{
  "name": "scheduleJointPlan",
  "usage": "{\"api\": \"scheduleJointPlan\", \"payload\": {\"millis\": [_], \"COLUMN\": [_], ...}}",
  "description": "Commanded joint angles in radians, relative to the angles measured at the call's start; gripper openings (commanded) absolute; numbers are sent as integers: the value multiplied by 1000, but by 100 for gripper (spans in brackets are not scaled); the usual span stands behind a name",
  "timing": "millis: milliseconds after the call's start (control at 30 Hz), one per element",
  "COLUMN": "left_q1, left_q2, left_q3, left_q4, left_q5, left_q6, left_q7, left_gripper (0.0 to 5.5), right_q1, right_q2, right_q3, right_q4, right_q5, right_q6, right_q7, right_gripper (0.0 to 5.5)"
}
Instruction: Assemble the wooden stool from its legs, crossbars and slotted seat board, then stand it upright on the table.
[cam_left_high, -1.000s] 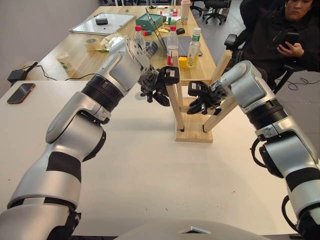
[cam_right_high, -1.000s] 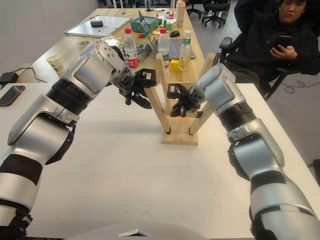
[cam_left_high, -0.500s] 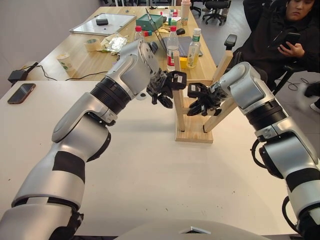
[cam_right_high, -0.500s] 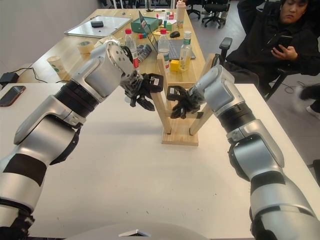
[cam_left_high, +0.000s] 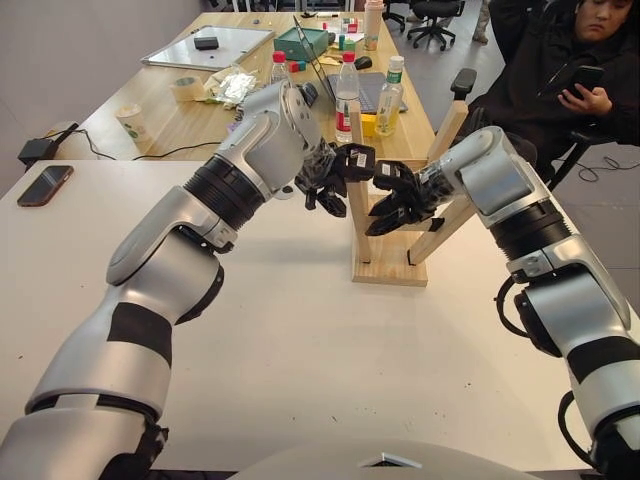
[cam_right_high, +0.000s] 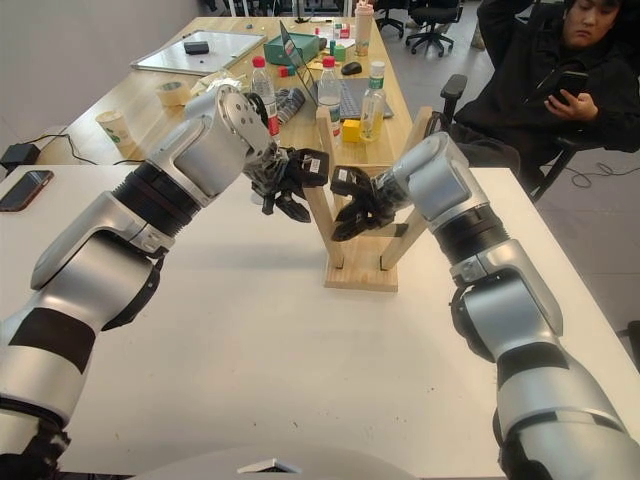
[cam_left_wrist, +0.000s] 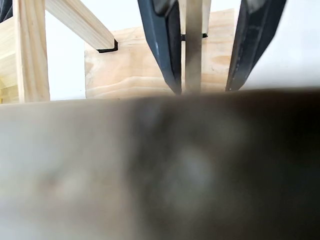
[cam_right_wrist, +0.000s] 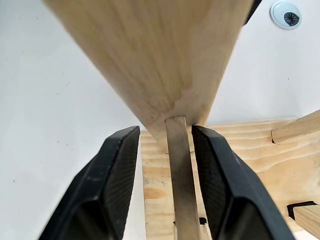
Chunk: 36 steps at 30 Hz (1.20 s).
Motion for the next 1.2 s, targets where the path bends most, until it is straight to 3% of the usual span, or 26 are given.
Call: {"api": "scheduleJointPlan", "payload": {"millis": [33,333,500,633,733,833,900,1033,1200], "left_q1": [297,427,511,578,599,580,598,566,420], "left_q2": [-104,92,125,128,51,-79,-167,-338,-413], "left_q3": [-76,175,352,598,890,1088,1124,1171,1129], "left_q4": [-65,-478,-643,-765,-847,-902,-903,-887,-790], "left_q5": [-31,-147,-239,-320,-372,-456,-489,-560,-608], "left_q6": [105,339,478,606,602,555,479,374,232], "left_q7": [5,78,186,317,482,623,715,896,1028], "left_gripper": [204,204,204,204,204,156,128,64,2], "right_q1": [-200,-297,-278,-200,-51,145,280,461,410], "right_q2": [30,-54,-80,-74,-31,49,127,216,239], "right_q3": [-126,-275,-397,-623,-875,-1011,-1043,-953,-920], "right_q4": [6,65,59,-27,-226,-435,-521,-612,-648], "right_q5": [124,188,266,394,536,632,671,674,759], "right_q6": [52,67,123,89,115,118,91,32,1], "right_q7": [42,3,-91,-245,-449,-615,-707,-763,-834], "right_gripper": [188,188,188,188,132,72,40,0,0]}}
